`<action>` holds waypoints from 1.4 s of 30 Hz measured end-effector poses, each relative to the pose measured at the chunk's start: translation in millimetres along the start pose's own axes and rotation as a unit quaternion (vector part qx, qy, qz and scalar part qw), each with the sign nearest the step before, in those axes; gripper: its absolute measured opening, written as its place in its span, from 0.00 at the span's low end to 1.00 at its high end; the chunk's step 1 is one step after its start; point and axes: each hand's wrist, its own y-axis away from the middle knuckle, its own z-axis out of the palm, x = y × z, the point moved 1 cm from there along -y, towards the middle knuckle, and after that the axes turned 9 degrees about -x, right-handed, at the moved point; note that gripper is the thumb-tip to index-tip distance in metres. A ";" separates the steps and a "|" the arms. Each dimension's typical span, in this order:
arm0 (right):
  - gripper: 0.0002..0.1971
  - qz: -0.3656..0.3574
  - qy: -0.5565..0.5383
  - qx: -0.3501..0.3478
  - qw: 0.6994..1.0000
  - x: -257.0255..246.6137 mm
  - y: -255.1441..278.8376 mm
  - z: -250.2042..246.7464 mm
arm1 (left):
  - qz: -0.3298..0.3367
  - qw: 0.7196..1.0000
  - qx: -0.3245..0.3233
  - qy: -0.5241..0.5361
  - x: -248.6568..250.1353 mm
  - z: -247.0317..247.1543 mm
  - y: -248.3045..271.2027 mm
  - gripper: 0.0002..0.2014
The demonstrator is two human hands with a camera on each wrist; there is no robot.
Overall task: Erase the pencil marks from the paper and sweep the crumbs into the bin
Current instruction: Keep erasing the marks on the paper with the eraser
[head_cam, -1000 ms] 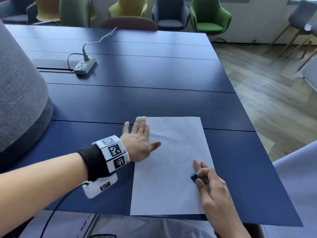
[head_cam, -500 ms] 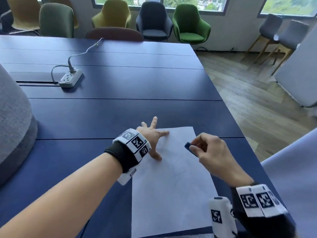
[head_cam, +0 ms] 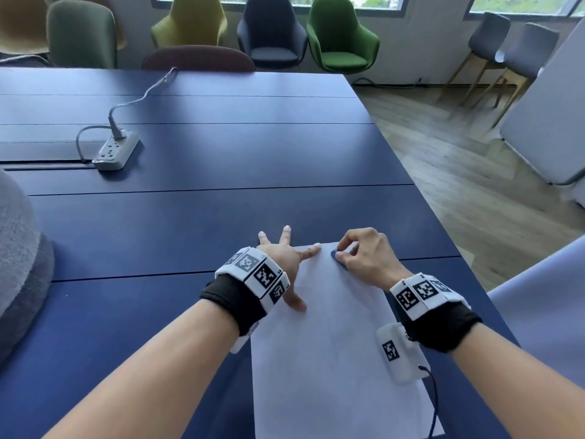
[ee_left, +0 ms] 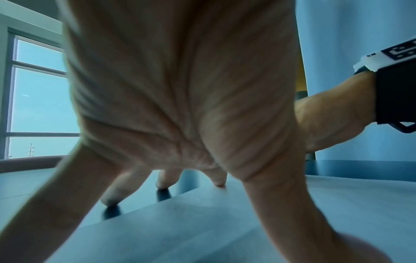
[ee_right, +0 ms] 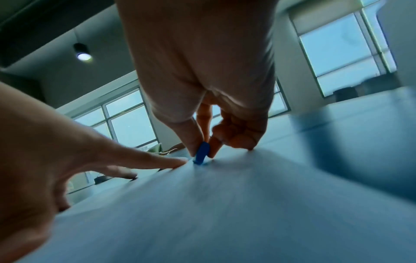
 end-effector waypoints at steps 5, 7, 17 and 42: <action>0.03 -0.018 0.013 -0.055 0.998 -5.1 -1.1 -1.9 | 0.001 1.000 -0.007 -0.003 -1.6 -0.7 -2.6 0.61; 0.03 -0.009 0.009 -0.027 1.000 -3.2 -7.7 -8.5 | 0.005 1.000 -0.005 -0.002 -2.3 -0.5 -2.4 0.61; 0.02 -0.027 0.013 -0.047 0.998 -8.3 -8.0 -6.8 | 0.003 1.000 0.001 0.001 -3.6 0.1 -6.0 0.62; 0.01 -0.071 0.023 -0.105 0.992 -3.9 3.4 1.7 | -0.008 1.000 -0.001 0.001 -3.0 1.1 -9.6 0.62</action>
